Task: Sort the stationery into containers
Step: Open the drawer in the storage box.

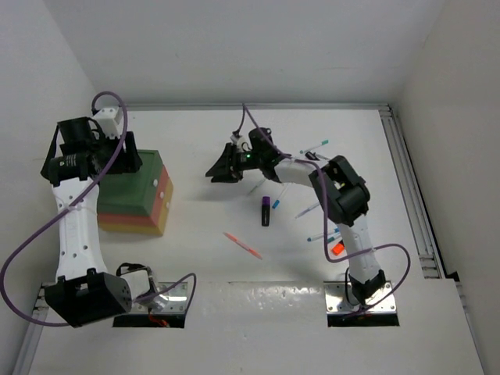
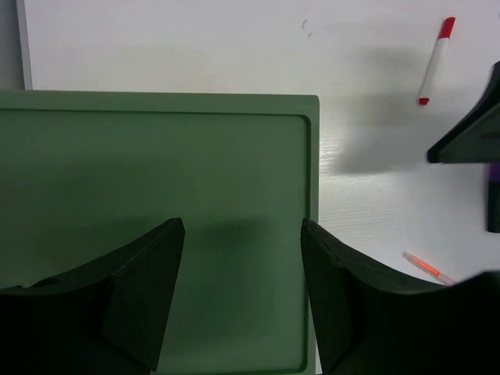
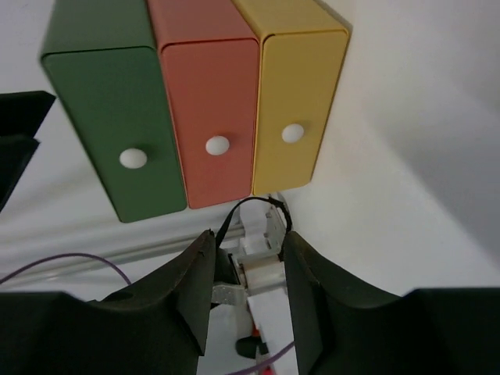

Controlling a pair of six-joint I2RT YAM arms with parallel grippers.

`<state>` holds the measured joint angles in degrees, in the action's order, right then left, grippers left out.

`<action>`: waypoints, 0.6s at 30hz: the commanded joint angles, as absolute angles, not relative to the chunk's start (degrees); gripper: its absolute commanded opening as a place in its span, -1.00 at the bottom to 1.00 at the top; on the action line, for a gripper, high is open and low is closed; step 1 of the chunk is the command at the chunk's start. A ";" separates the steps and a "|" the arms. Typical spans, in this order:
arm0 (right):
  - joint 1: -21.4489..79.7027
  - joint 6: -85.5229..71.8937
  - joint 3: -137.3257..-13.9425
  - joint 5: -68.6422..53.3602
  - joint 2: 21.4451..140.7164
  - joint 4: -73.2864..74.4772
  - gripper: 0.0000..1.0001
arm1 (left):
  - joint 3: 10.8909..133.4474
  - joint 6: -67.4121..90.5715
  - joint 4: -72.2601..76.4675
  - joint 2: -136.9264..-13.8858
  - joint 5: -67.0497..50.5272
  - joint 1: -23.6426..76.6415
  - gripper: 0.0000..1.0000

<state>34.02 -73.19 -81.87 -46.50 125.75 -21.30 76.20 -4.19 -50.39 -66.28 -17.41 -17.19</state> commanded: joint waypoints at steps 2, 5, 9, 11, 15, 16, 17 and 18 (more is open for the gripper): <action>38.40 -83.58 -84.46 -44.56 128.22 -37.43 -0.20 | 76.82 -3.87 -50.53 -66.00 -20.83 -19.95 0.35; 40.78 -87.62 -84.20 -42.38 130.86 -43.05 -0.18 | 75.42 -3.78 -51.59 -66.97 -22.67 -22.49 0.31; 43.76 -89.91 -83.85 -38.42 133.32 -46.84 -0.18 | 73.13 -4.83 -52.03 -67.50 -27.85 -26.18 0.30; 44.56 -89.74 -83.67 -36.14 134.12 -47.55 -0.17 | 72.95 -5.01 -52.47 -68.03 -28.56 -26.89 0.30; 47.01 -88.60 -83.32 -32.44 136.66 -48.59 -0.15 | 73.30 -6.85 -53.61 -68.73 -32.24 -29.35 0.33; 47.28 -88.68 -83.23 -31.56 137.28 -49.56 -0.13 | 73.21 -7.20 -53.87 -68.64 -33.04 -29.70 0.34; 47.81 -89.03 -83.58 -30.16 137.98 -51.05 -0.12 | 73.21 -7.90 -54.22 -68.73 -34.35 -30.06 0.35; 48.25 -89.03 -83.93 -29.36 138.77 -53.07 -0.12 | 73.13 -8.35 -55.10 -68.90 -34.63 -30.23 0.36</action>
